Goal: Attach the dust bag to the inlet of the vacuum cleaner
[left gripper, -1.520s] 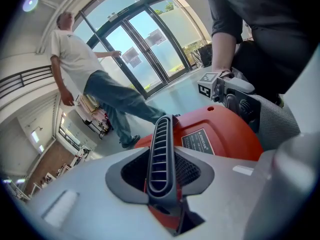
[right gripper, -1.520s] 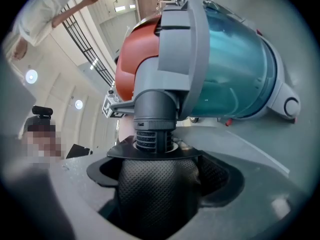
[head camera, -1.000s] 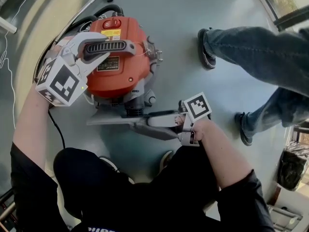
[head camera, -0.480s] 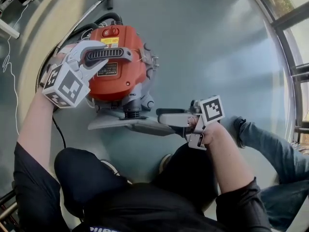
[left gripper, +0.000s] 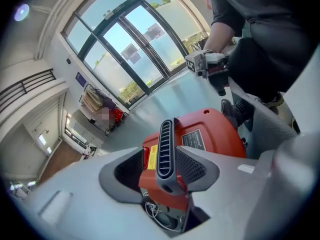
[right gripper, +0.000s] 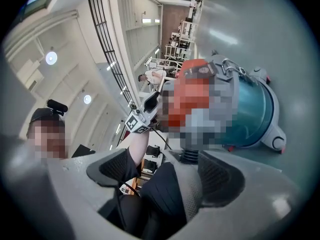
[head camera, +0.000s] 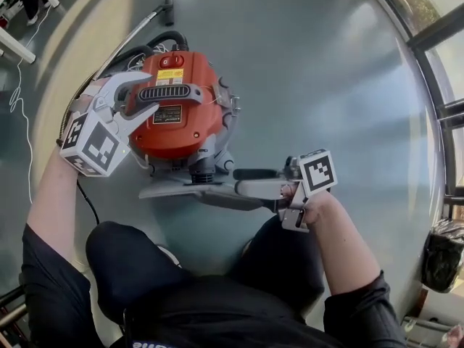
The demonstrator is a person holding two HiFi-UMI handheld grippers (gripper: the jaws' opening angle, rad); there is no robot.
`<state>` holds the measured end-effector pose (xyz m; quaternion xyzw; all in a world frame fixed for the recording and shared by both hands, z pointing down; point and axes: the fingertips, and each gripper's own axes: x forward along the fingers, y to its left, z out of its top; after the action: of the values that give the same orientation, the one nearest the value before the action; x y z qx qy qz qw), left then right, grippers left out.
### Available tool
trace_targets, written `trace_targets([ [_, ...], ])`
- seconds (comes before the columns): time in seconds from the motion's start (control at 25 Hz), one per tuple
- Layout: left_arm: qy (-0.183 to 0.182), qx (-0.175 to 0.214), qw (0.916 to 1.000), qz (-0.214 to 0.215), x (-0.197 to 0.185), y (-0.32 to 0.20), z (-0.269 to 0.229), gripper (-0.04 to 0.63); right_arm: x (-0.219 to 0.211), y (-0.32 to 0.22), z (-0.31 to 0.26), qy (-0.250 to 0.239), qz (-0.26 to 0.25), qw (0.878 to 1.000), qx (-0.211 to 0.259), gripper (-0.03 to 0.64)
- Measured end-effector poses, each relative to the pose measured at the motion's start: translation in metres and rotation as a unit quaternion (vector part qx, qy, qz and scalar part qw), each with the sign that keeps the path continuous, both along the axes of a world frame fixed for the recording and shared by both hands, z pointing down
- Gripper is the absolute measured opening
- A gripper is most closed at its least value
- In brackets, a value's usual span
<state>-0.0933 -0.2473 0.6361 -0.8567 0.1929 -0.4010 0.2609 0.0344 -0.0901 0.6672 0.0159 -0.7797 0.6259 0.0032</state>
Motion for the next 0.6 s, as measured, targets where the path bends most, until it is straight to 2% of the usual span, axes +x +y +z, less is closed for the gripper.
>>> trace_targets([
  [0.08, 0.034, 0.007, 0.9994, -0.005, -0.001, 0.009, -0.018, 0.206, 0.0, 0.0, 0.003, 0.018, -0.003, 1.0, 0.01, 0.425],
  [0.12, 0.052, 0.011, 0.9985, -0.008, -0.001, 0.015, -0.029, 0.157, 0.001, 0.0, 0.004, 0.025, -0.002, 1.0, 0.015, 0.425],
  [0.24, 0.109, 0.001, 0.9938, -0.019, -0.002, 0.039, -0.054, 0.147, 0.005, -0.003, 0.0, 0.032, 0.008, 0.999, 0.028, 0.425],
  [0.32, 0.156, -0.026, 0.9869, -0.032, -0.001, 0.058, -0.058, 0.129, 0.008, -0.005, -0.006, 0.025, 0.018, 0.999, 0.032, 0.425],
  [0.48, 0.239, -0.093, 0.9655, -0.047, 0.015, 0.094, -0.057, 0.104, 0.016, -0.01, -0.018, 0.024, 0.033, 0.998, 0.05, 0.425],
  [0.6, 0.263, -0.125, 0.9557, -0.042, 0.029, 0.115, -0.053, 0.103, 0.018, -0.015, -0.032, 0.006, 0.053, 0.997, 0.054, 0.425],
])
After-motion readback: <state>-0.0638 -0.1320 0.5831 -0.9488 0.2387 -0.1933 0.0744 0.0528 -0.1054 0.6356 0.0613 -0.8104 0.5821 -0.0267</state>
